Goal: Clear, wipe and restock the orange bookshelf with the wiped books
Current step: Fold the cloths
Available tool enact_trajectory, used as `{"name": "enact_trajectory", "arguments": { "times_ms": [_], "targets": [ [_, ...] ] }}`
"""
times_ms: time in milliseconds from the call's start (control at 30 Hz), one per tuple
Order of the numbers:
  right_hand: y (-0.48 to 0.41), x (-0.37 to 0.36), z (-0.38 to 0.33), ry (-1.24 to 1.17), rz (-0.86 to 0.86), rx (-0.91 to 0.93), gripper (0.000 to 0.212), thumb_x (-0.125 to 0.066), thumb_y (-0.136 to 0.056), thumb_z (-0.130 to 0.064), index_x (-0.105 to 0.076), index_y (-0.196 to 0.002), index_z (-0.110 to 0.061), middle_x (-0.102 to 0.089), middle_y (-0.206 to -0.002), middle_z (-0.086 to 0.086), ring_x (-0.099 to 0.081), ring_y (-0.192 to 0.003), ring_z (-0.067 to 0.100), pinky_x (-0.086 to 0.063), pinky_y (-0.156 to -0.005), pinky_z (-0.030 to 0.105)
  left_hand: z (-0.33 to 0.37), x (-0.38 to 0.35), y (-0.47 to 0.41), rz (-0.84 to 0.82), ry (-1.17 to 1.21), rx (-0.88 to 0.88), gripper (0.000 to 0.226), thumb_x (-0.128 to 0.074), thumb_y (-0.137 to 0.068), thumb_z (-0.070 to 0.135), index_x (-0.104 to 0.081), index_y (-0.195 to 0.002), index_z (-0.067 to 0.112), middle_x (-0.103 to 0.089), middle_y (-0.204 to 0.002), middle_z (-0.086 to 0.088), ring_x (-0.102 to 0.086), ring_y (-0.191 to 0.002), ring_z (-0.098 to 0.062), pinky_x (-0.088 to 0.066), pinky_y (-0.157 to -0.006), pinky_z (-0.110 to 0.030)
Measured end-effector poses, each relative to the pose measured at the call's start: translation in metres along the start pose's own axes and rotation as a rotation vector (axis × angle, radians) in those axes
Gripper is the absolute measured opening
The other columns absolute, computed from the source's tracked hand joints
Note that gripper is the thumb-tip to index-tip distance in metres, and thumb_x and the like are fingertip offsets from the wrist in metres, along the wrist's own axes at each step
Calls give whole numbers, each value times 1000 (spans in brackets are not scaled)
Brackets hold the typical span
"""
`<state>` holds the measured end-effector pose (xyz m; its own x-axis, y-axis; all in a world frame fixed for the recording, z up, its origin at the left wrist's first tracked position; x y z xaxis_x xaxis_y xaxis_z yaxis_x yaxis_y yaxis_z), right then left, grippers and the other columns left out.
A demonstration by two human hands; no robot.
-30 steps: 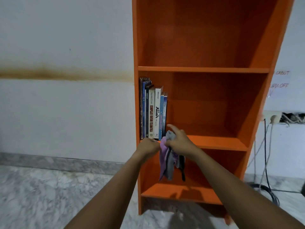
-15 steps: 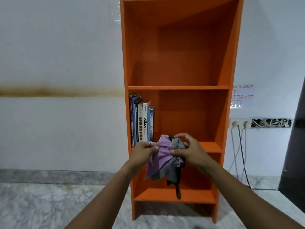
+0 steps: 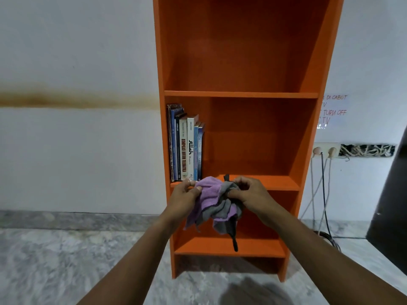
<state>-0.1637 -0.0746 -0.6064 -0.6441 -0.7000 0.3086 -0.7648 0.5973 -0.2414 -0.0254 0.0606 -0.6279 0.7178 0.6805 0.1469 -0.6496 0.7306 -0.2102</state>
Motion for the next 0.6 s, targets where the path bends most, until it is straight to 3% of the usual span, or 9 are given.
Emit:
{"name": "enact_trajectory", "arguments": {
  "times_ms": [133,267,400,500,600],
  "targets": [
    [-1,-5,2,-31,-7,-20,6,-69,-93,-7,-65,-91,-6,-67,-87,9,-61,-74,17,-49,-64,27,-1,1,-1,3,17,-4,21,-47,-106,24,-65,-115,19,-71,-110,-2,-68,-102,-14,-52,-81,-24],
    [-2,-8,3,-84,-34,-35,24,-75,-92,-15,-63,-98,5,-68,-90,16,-64,-77,17,-50,-63,26,3,7,-1,71,50,-30,20,-47,-106,22,-65,-112,15,-70,-106,-7,-69,-99,-20,-54,-74,-22],
    [-3,-9,-2,-165,-27,-30,12,-74,-93,-15,-63,-87,-12,-68,-77,2,-62,-65,10,-47,-54,19,4,19,-4,179,34,-25,21,-45,-108,24,-63,-114,15,-67,-105,-5,-66,-98,-18,-53,-73,-21],
    [-7,-11,-7,-207,-15,-20,15,-68,-97,-15,-57,-86,-16,-66,-76,1,-62,-66,12,-48,-57,26,5,19,-7,137,-20,-31,25,-44,-108,25,-64,-119,14,-68,-108,-6,-66,-97,-14,-52,-71,-16],
    [-21,-13,-7,-270,18,-39,12,-62,-100,-14,-55,-90,-15,-65,-84,8,-61,-73,17,-48,-60,29,2,12,-19,-27,29,-43,32,-46,-106,35,-70,-117,16,-71,-111,-10,-69,-102,-23,-59,-81,-27]
  ]
}}
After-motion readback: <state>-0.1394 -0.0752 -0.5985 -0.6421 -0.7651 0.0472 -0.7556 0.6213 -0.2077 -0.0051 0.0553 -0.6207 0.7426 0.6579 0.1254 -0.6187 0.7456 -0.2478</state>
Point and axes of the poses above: each hand's wrist, its own y-axis away from the middle knuckle, its own x-axis out of the back of the hand, z = x × y, the point moved 9 cm from there along -y, towards the middle knuckle
